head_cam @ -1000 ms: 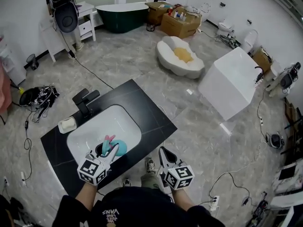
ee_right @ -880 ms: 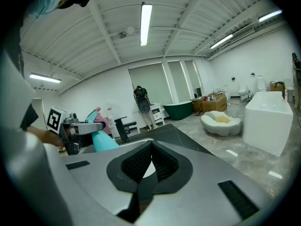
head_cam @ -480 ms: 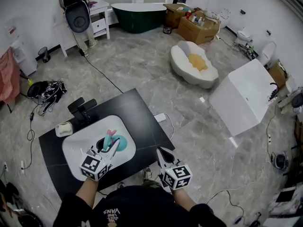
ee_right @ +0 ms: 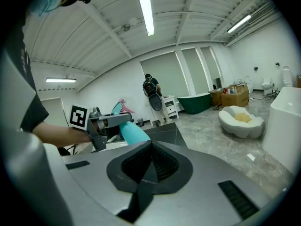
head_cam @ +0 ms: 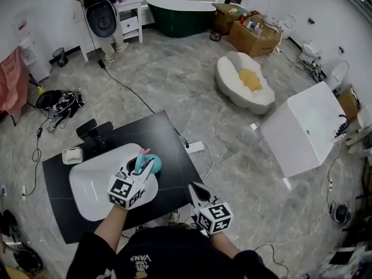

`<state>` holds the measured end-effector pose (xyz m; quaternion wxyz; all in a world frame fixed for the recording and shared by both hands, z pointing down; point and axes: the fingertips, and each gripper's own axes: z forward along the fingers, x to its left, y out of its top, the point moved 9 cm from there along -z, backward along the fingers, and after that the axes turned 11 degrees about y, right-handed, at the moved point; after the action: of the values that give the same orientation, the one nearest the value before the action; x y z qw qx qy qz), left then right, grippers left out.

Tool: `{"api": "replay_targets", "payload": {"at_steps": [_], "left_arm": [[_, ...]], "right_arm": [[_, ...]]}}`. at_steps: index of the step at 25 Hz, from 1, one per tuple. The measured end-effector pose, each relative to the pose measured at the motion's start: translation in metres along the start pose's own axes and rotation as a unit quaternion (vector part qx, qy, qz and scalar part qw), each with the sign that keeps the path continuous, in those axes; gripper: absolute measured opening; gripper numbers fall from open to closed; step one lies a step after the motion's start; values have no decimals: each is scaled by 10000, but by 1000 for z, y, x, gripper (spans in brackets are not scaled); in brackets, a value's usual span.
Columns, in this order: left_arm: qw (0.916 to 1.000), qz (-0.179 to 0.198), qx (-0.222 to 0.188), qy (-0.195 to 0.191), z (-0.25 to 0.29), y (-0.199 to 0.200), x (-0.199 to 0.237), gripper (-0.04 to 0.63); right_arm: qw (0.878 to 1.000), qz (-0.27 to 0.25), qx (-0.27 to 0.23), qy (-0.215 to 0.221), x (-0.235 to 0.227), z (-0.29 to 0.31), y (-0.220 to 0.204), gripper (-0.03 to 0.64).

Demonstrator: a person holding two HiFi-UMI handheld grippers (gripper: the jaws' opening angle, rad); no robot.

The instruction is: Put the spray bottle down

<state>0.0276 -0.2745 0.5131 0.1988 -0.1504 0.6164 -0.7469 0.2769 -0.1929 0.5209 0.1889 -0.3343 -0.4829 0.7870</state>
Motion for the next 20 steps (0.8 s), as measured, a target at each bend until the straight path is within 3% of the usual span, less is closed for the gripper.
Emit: {"api": "replay_targets", "payload": {"at_steps": [7,20], "left_arm": [[9996,150,101,206,54,-6,5,138],[9978,343,494,282,136,-6,18,138]], "right_arm": [[9994,-17,143,327,-17,5,-3,3],[9995,71,181,236,-51,4,-1,3]]}}
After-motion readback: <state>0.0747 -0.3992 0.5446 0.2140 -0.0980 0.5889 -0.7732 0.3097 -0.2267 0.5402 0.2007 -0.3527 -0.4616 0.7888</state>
